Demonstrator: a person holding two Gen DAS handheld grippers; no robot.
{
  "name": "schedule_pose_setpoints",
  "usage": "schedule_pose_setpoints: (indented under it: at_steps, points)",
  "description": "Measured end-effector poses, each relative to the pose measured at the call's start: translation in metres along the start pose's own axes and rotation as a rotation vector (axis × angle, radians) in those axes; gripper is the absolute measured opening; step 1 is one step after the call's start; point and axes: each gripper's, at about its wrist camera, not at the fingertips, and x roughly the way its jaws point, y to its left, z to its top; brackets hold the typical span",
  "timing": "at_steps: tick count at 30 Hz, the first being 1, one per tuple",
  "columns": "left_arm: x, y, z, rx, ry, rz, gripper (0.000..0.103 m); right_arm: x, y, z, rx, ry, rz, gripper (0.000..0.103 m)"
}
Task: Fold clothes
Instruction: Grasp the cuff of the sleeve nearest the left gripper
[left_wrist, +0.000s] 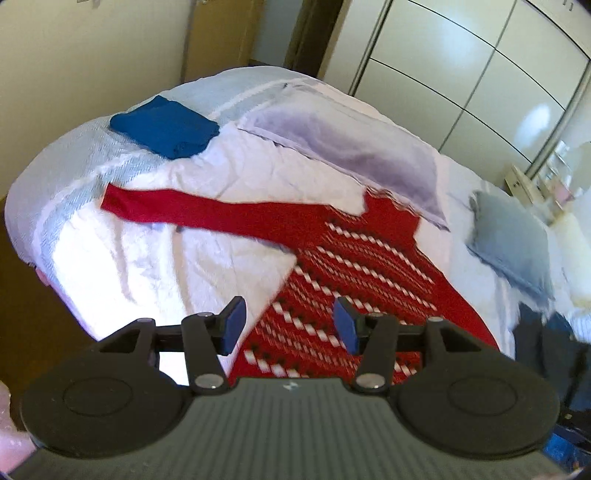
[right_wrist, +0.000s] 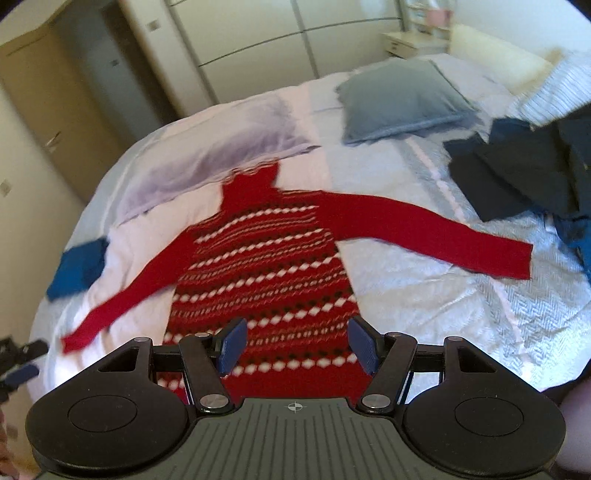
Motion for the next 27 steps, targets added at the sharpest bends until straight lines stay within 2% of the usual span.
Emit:
schedule_pose_setpoints:
  at_steps: [6, 11, 16, 23, 27]
  points:
    - [0.078, 0.045, 0.052, -0.143, 0.061, 0.033, 0.048, 0.054, 0.010, 0.044, 0.133, 0.018, -0.045, 0.064]
    - [0.143, 0.095, 0.091, -0.282, 0.109, 0.105, 0.048, 0.111, 0.038, 0.083, 0.168, 0.040, -0.072, 0.064]
    - [0.203, 0.142, 0.114, -0.373, 0.153, 0.159, 0.048, 0.175, 0.064, 0.112, 0.209, 0.099, -0.081, 0.064]
    - [0.277, 0.220, 0.123, -0.562, 0.202, 0.260, 0.048, 0.249, 0.104, 0.111, 0.220, 0.217, -0.109, 0.064]
    - [0.300, 0.264, 0.111, -0.708, 0.174, 0.325, 0.048, 0.283, 0.115, 0.093, 0.184, 0.288, -0.135, 0.064]
